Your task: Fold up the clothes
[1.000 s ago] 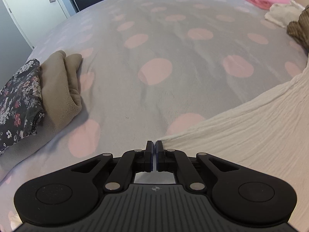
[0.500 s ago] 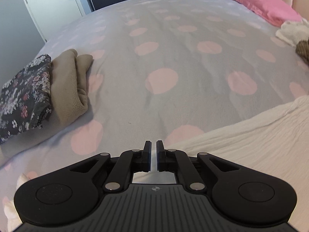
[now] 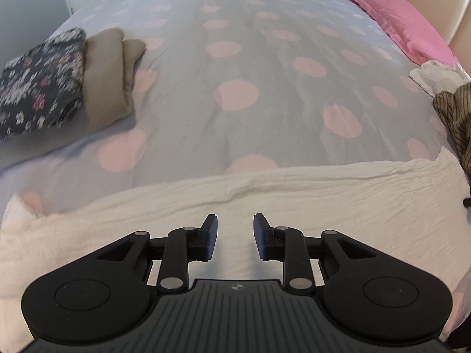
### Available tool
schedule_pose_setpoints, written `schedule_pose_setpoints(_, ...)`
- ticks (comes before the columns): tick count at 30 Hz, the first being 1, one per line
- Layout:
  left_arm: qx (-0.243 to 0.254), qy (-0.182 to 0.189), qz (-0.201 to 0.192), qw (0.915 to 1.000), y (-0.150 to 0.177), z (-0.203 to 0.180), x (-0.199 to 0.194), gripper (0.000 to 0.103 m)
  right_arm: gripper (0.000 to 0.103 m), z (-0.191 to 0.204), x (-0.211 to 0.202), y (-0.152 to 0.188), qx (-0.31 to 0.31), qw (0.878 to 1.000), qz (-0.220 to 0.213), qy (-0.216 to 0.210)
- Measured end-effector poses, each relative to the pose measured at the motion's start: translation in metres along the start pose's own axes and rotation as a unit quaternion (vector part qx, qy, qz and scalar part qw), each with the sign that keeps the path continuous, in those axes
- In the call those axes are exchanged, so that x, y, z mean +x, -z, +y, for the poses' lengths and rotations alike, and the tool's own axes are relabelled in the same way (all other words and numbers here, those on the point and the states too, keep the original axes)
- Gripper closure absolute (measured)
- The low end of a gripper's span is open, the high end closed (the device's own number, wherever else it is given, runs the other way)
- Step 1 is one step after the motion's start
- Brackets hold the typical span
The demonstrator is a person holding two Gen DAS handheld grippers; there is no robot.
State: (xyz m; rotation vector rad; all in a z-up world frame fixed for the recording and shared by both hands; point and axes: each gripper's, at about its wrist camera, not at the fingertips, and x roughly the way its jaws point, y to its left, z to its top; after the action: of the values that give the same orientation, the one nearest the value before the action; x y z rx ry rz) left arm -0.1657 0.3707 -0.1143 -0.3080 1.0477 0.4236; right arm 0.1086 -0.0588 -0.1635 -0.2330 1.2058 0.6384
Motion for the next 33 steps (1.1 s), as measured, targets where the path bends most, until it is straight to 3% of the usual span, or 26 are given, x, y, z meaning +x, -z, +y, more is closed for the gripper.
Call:
schedule_pose_setpoints(2,-0.017,-0.005,0.004,0.9998,0.005,0.004,-0.001,0.078,0.035,0.002,0.001,0.003,0.003,1.0,-0.005,-0.005)
schedule_pose_setpoints(6,-0.039,-0.016,0.018,0.999,0.015,0.005,0.0,0.078,0.043,0.019,0.001,0.008,-0.031,0.999,-0.017,0.014)
schedule_pose_setpoints(10,-0.053,-0.009,0.022,0.9983,0.022,0.005,-0.006,0.078,0.09,0.029,-0.007,0.01,-0.041,0.999,-0.031,0.005)
schedule_pose_setpoints(14,-0.067,0.014,0.01,0.9976,0.029,0.005,-0.015,0.078,0.092,0.039,-0.025,0.01,-0.041,0.998,-0.042,-0.015)
schedule_pose_setpoints(17,-0.075,0.033,0.004,0.9966,0.032,0.002,-0.022,0.078,0.092,0.052,-0.049,0.008,-0.029,0.997,-0.053,-0.054)
schedule_pose_setpoints(24,-0.099,0.061,-0.007,0.9932,0.032,-0.015,-0.031,0.078,0.092,0.127,-0.077,0.011,-0.062,0.99,-0.072,-0.102)
schedule_pose_setpoints(28,-0.102,0.067,-0.014,0.9924,0.032,-0.027,-0.032,0.078,0.092,0.144,-0.055,0.0,-0.084,0.987,-0.066,-0.121)
schedule_pose_setpoints(33,-0.087,0.061,-0.022,0.994,0.032,-0.036,-0.029,0.078,0.092,0.202,-0.042,0.006,-0.123,0.979,-0.043,-0.154)
